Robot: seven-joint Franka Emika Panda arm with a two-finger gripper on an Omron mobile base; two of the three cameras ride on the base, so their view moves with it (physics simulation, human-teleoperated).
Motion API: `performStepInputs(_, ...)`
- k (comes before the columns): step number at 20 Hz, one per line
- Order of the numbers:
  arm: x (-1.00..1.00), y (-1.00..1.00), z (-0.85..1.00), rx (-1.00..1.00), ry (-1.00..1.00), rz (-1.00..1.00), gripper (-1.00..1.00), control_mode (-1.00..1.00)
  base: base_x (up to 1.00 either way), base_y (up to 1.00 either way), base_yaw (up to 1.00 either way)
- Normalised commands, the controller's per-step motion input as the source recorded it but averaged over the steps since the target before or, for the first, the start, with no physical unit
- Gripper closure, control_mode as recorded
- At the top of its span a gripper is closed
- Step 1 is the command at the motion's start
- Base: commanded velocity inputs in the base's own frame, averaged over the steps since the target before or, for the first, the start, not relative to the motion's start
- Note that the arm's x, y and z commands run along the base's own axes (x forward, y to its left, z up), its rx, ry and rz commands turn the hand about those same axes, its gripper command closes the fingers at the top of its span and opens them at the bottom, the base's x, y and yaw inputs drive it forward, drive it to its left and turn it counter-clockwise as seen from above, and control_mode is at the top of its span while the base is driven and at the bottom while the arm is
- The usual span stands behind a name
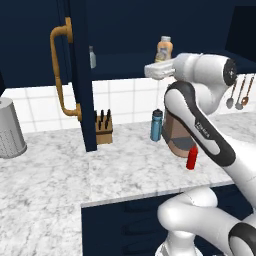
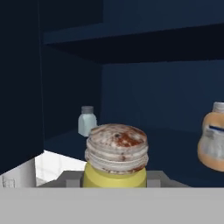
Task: Put the shaker and condiment bottle from the counter next to their counterparts in the cabinet.
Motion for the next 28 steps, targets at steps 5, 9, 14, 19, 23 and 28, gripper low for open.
performStepInputs(5, 0.1, 0.01, 0.22, 0.0, -0.06, 0.0, 1.0, -1.0, 0.0, 0.0, 0.0)
performStepInputs(9, 0.04, 0.36, 0.0, -0.02, -0.01, 0.0, 1.0, -1.0, 0.0, 0.0, 0.0)
performStepInputs(14, 0.37, 0.37, -0.09, -0.05, 0.01, 0.02, 1.0, -1.0, 0.0, 0.0, 0.0)
performStepInputs(19, 0.42, 0.15, -0.44, -0.1, -0.02, 0.0, 1.0, -1.0, 0.0, 0.0, 0.0)
performStepInputs(23, 0.3, 0.02, 0.08, 0.01, -0.01, 0.0, 1.0, -1.0, 0.0, 0.0, 0.0)
performStepInputs(28, 0.37, 0.28, 0.05, 0.0, 0.0, 0.0, 1.0, -1.0, 0.0, 0.0, 0.0)
